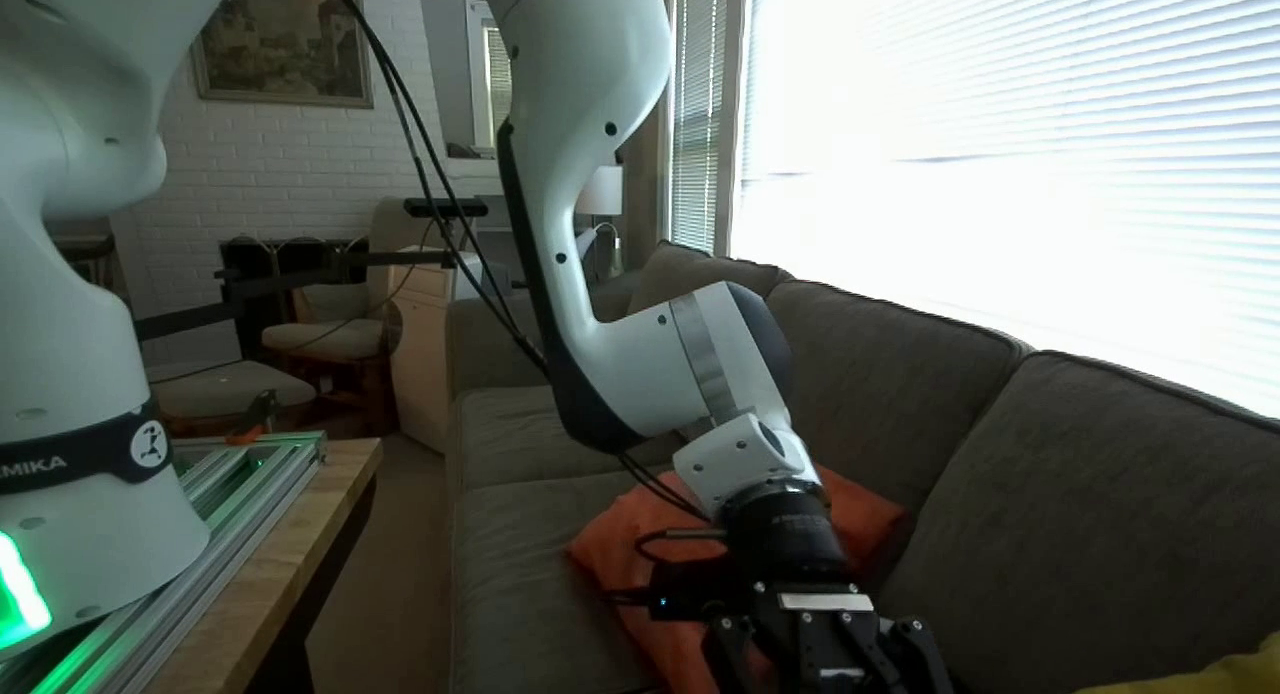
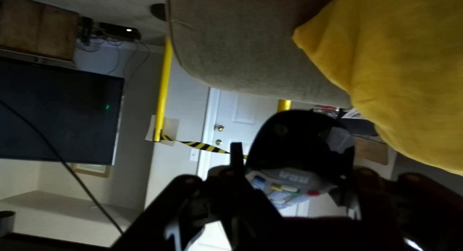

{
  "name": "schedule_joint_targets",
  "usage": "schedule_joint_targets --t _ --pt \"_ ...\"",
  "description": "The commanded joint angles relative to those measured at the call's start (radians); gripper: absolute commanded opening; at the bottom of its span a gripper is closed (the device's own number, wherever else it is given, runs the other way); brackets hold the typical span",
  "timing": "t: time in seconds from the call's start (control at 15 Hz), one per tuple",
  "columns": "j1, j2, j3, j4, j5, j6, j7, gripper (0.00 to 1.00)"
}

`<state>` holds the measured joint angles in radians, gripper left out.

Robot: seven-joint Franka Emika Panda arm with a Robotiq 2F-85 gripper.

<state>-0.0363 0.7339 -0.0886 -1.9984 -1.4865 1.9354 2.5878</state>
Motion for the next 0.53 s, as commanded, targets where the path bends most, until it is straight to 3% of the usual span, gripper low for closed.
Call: schedule_joint_targets --t 0.0,0.13,0.2,0.4,0.47 --pt "-0.033 -0.042 0.015 -0.05 -0.174 0.145 0.052 0.27" --pt "-0.074 -0.034 0.025 -0.045 -0.198 0.247 0.082 0.27" --pt "-0.043 -0.009 0.026 -0.013 -0.144 0.163 0.035 0.52" --pt "-0.071 -0.008 0.027 -0.015 -0.156 0.222 0.042 0.52" --pt "-0.073 -0.008 0.027 -0.015 -0.156 0.223 0.043 0.27"
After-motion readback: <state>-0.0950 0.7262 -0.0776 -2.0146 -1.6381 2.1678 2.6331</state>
